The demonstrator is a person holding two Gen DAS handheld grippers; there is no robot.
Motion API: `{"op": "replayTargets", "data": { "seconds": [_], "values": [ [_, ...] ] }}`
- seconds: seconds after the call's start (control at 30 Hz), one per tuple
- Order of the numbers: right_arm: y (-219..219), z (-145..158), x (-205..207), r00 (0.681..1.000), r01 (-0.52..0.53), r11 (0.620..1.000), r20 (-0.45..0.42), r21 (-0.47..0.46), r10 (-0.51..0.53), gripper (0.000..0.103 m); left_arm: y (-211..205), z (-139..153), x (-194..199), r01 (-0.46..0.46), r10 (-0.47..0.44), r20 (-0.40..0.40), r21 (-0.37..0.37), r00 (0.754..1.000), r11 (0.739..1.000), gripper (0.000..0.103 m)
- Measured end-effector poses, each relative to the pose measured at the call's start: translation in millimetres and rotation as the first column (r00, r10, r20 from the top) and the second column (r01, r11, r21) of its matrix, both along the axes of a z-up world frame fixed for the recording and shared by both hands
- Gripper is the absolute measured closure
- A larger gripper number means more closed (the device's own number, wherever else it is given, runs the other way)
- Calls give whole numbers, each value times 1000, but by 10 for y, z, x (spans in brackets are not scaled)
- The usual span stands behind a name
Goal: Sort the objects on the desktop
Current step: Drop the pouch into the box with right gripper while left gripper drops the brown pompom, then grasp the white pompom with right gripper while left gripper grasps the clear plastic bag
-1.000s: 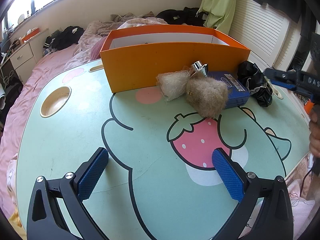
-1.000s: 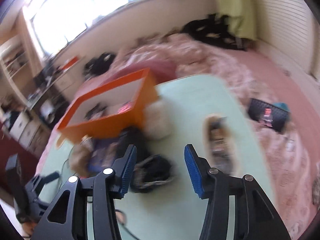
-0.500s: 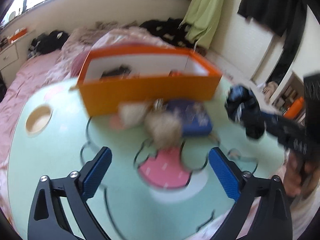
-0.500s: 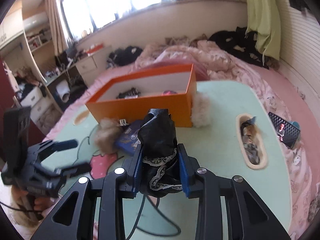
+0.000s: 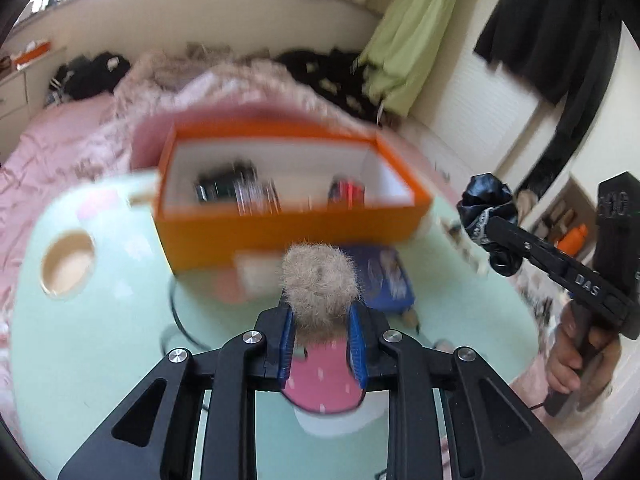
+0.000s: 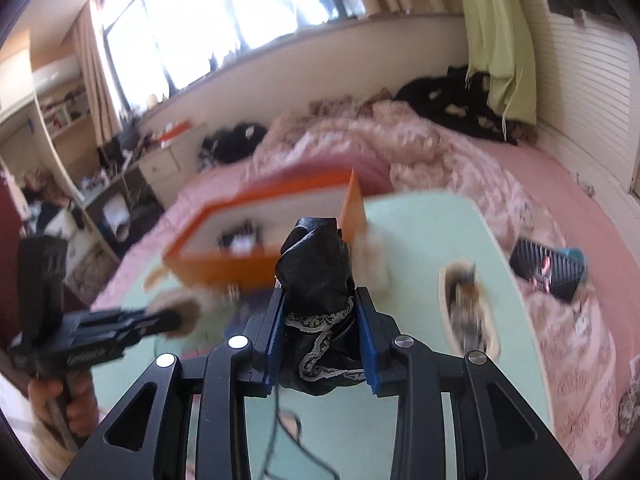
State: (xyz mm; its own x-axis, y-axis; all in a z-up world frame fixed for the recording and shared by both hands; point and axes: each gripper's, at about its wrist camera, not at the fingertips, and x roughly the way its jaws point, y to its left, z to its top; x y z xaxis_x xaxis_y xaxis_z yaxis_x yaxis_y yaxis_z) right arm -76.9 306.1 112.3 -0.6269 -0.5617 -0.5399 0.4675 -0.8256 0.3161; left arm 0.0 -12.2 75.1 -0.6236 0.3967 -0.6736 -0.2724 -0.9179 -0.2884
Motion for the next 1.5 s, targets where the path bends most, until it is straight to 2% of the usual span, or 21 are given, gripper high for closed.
{"op": "replayTargets", "data": {
  "seconds": [0.1,0.17,0.23,0.27,0.3,0.33,0.4,0.5,0.63,0.7,0.77,1.0,1.07,1.1,1.13,1.17,1.2,1.27,1.37,1.5],
  "values": [
    [-330,225,-242,998,-49,999,-37,-4,49,71,-26,204,-184,-35,35,-56,11,998,999,78],
    [-530,233,-380,998,-51,999,-39,8,51,71,-50,276,-410,-50,53,-65,40,997,998,78],
    [-698,136,-516,1000,-25,999,-17,21,26,67,-103,241,-621,-47,52,-47,111,998,993,70],
    [-751,75,-566,1000,-29,999,2,13,29,66,-121,199,-675,-60,63,-24,121,998,991,52],
    [-785,19,-607,999,-32,999,23,6,32,62,-136,146,-723,-87,87,3,113,996,990,41],
    [-807,-43,-649,998,-26,1000,51,6,25,58,-157,90,-731,-112,110,20,105,994,988,41],
    [-774,-112,-635,996,-9,1000,86,-8,10,57,-164,30,-679,-104,103,19,92,995,990,41],
    [-715,-79,-463,999,-9,1000,48,-8,9,43,-161,5,-537,-87,87,10,28,996,996,41],
    [-632,-83,-87,1000,-12,997,-12,79,13,31,-182,73,-264,-23,24,7,-82,1000,996,41],
    [-606,-162,74,1000,-22,991,-2,129,22,29,-203,57,-133,11,-8,30,-118,1000,993,32],
    [-588,-283,195,1000,-25,985,17,172,23,28,-229,-37,-11,27,-14,85,-154,996,988,29],
    [-663,-744,333,993,-45,947,121,318,6,28,-220,-602,200,23,-3,193,-102,981,995,29],
    [-671,-782,352,994,-26,937,106,349,-12,23,-160,-603,233,-2,23,145,-143,989,990,28],
    [-671,-795,361,995,-21,933,103,361,-18,17,-142,-612,228,-2,25,149,-149,988,989,28],
    [-676,-821,376,995,-18,928,95,373,-18,13,-121,-639,217,3,20,157,-142,987,990,25],
    [-682,-837,388,997,-18,923,81,385,-14,12,-99,-645,215,2,20,149,-148,989,989,15],
    [-680,-842,403,998,-22,923,70,384,-6,9,-65,-659,222,2,21,137,-170,990,986,8],
    [-656,-851,413,997,-28,926,73,376,0,9,72,-719,241,-13,44,106,-282,993,959,0],
    [-597,-844,424,997,-26,936,74,351,0,9,132,-762,284,-25,44,65,-270,997,962,0],
    [-337,-706,357,997,26,973,70,231,-43,10,118,-788,264,-20,39,65,-264,997,964,0]
  ]
}}
